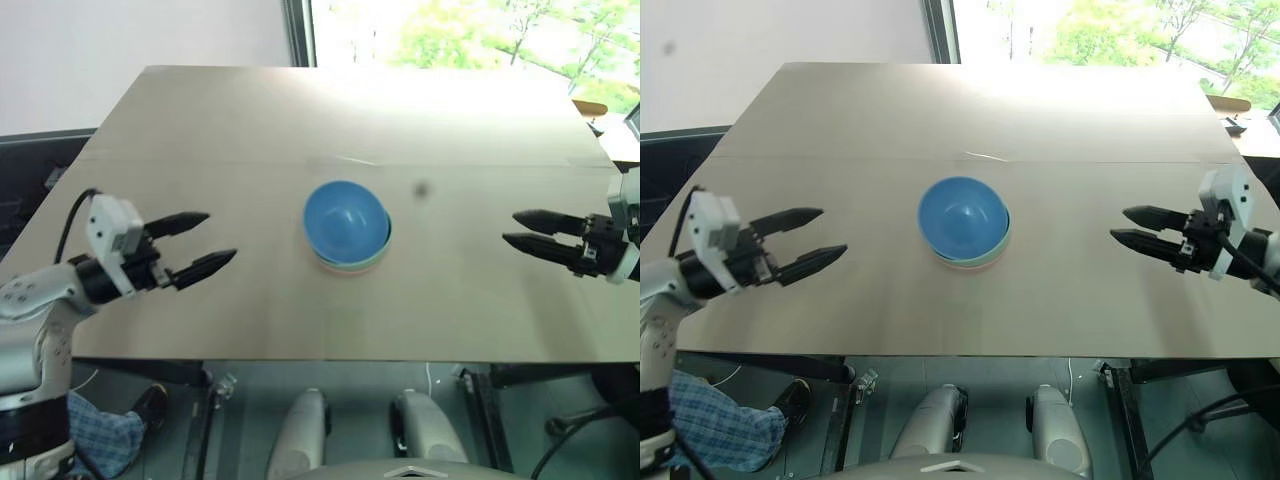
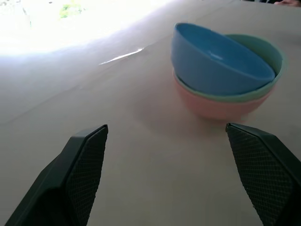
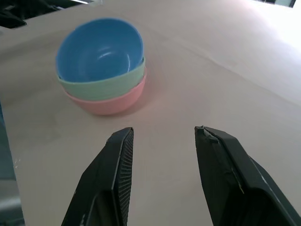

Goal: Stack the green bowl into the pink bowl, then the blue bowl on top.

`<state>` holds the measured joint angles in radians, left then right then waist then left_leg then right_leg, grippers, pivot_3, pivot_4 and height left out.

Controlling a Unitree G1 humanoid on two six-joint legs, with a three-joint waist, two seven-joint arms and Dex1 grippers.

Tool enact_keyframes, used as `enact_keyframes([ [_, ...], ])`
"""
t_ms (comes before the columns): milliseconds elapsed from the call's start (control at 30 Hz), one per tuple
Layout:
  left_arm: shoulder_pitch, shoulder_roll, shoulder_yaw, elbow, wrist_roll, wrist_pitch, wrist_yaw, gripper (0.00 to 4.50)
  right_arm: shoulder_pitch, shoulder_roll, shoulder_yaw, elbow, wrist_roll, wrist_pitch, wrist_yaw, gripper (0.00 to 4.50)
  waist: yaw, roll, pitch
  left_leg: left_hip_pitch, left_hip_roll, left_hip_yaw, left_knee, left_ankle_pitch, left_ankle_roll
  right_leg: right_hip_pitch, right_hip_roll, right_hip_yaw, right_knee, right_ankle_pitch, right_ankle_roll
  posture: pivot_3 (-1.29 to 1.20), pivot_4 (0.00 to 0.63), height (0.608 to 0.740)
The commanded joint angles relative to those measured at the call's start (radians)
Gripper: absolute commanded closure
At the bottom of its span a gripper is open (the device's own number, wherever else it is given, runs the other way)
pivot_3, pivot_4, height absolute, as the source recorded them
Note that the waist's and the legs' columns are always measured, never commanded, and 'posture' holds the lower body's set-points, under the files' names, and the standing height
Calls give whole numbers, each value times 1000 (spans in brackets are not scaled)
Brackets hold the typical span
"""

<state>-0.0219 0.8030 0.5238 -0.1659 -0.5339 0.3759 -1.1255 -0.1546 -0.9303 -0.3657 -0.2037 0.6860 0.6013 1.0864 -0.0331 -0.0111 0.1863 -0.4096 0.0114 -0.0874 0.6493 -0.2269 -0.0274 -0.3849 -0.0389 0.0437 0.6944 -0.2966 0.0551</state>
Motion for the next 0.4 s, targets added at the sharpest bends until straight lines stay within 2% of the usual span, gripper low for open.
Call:
enact_keyframes([
  [33,39,13,66,-65,-27,-34,14,255,-7,-6,-15,34,-5,-69,63,2318,1,0,0,0,0,0,0,0,0,0,0,0,0,0,0,0,150,740],
  [400,102,4,71,-92,-37,-97,18,255,-4,11,16,90,-52,-172,129,2318,-2,0,0,1,0,1,0,0,0,1,0,1,0,0,0,0,150,740],
])
